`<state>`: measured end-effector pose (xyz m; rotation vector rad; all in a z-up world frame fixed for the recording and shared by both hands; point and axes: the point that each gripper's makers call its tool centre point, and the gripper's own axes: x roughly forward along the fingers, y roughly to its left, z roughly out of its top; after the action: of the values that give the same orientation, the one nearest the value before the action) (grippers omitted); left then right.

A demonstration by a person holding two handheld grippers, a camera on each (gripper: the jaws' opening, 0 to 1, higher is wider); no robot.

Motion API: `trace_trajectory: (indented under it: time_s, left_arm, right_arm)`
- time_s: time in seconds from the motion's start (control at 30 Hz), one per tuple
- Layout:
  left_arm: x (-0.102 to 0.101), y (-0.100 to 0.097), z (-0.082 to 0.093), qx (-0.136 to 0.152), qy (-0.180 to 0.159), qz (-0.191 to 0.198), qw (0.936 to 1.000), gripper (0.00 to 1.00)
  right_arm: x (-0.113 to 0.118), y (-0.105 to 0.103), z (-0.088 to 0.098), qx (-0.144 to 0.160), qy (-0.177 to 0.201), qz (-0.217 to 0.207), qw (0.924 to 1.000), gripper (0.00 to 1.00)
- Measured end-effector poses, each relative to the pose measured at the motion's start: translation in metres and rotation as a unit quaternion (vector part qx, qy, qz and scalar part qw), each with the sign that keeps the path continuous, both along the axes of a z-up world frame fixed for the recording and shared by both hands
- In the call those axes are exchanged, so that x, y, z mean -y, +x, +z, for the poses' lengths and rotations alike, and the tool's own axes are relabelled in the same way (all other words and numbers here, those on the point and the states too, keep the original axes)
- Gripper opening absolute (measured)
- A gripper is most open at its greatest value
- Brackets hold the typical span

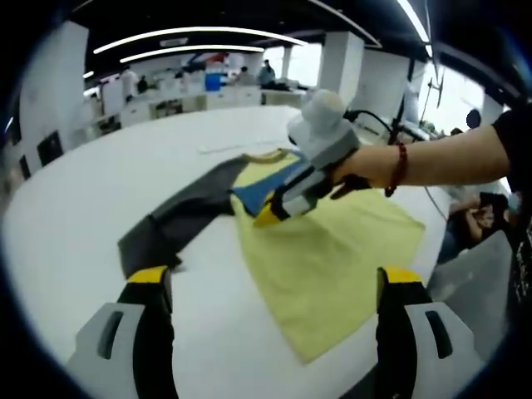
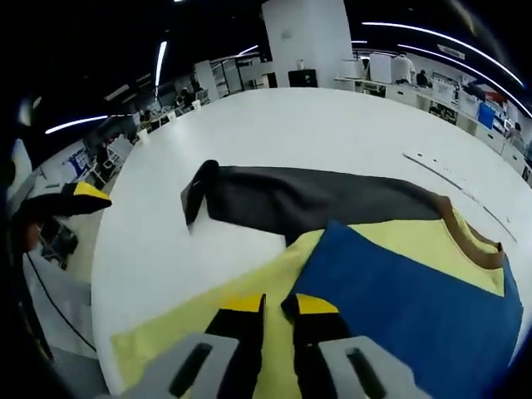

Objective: Fold the garment on the visible template until the final outline fits inside the template.

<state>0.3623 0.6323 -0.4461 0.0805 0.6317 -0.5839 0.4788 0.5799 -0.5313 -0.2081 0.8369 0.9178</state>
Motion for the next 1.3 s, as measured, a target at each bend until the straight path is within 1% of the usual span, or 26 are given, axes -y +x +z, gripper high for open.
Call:
trace_trajectory:
  time_s: [0.07, 0.13, 0.2, 0.27, 0.4, 0.43, 0.5, 0.53, 0.6, 0.73, 0.87, 1.03, 1.1, 1.3]
  left_arm:
    - [0.001, 0.000, 0.001, 0.002, -0.001, -0.001, 1.0000, 0.99]
    - [0.002, 0.001, 0.002, 0.003, -0.003, -0.001, 1.0000, 0.99]
    - [0.004, 0.002, 0.003, 0.004, -0.004, -0.002, 1.0000, 0.99]
    - [0.005, 0.002, 0.004, 0.006, -0.004, -0.004, 1.0000, 0.99]
    - [0.008, 0.003, 0.005, 0.007, -0.005, -0.007, 0.9999, 0.99]
    - [0.008, 0.003, 0.005, 0.008, -0.005, -0.007, 0.9999, 0.99]
    - [0.008, 0.004, 0.006, 0.009, -0.005, -0.007, 0.9999, 0.99]
    - [0.009, 0.004, 0.007, 0.010, -0.007, -0.007, 0.9999, 0.99]
    - [0.009, 0.004, 0.007, 0.010, -0.006, -0.007, 0.9999, 0.99]
    - [0.010, 0.004, 0.007, 0.010, -0.005, -0.008, 0.9999, 0.99]
    - [0.013, 0.005, 0.008, 0.012, -0.003, -0.011, 0.9999, 0.99]
    - [0.015, 0.006, 0.011, 0.017, -0.006, -0.012, 0.9998, 0.99]
    - [0.016, 0.007, 0.011, 0.017, -0.006, -0.013, 0.9997, 0.99]
    - [0.019, 0.007, 0.011, 0.017, -0.006, -0.016, 0.9997, 0.99]
  right_arm:
    - [-0.001, -0.001, 0.004, 0.004, 0.003, 0.005, 1.0000, 0.15]
    - [-0.001, 0.000, 0.010, 0.009, 0.008, 0.006, 0.9999, 0.25]
    - [0.000, 0.002, 0.016, 0.019, 0.012, 0.006, 0.9997, 0.32]
    - [0.002, 0.006, 0.023, 0.029, 0.014, 0.005, 0.9995, 0.36]
    - [0.008, 0.011, 0.034, 0.032, 0.024, -0.007, 0.9992, 0.50]
    - [0.011, 0.012, 0.037, 0.033, 0.025, -0.011, 0.9991, 0.52]
    - [0.014, 0.014, 0.041, 0.036, 0.026, -0.014, 0.9989, 0.53]
    - [0.019, 0.017, 0.047, 0.045, 0.027, -0.019, 0.9985, 0.53]
    - [0.028, 0.021, 0.053, 0.052, 0.025, -0.030, 0.9979, 0.56]
    - [0.048, 0.028, 0.061, 0.063, 0.022, -0.053, 0.9964, 0.62]
    - [0.072, 0.033, 0.063, 0.067, 0.010, -0.068, 0.9954, 0.66]
    - [0.112, 0.038, 0.064, 0.068, -0.003, -0.109, 0.9917, 0.71]
    - [0.128, 0.041, 0.063, 0.069, -0.014, -0.122, 0.9900, 0.72]
    - [0.163, 0.046, 0.063, 0.071, -0.023, -0.155, 0.9852, 0.71]
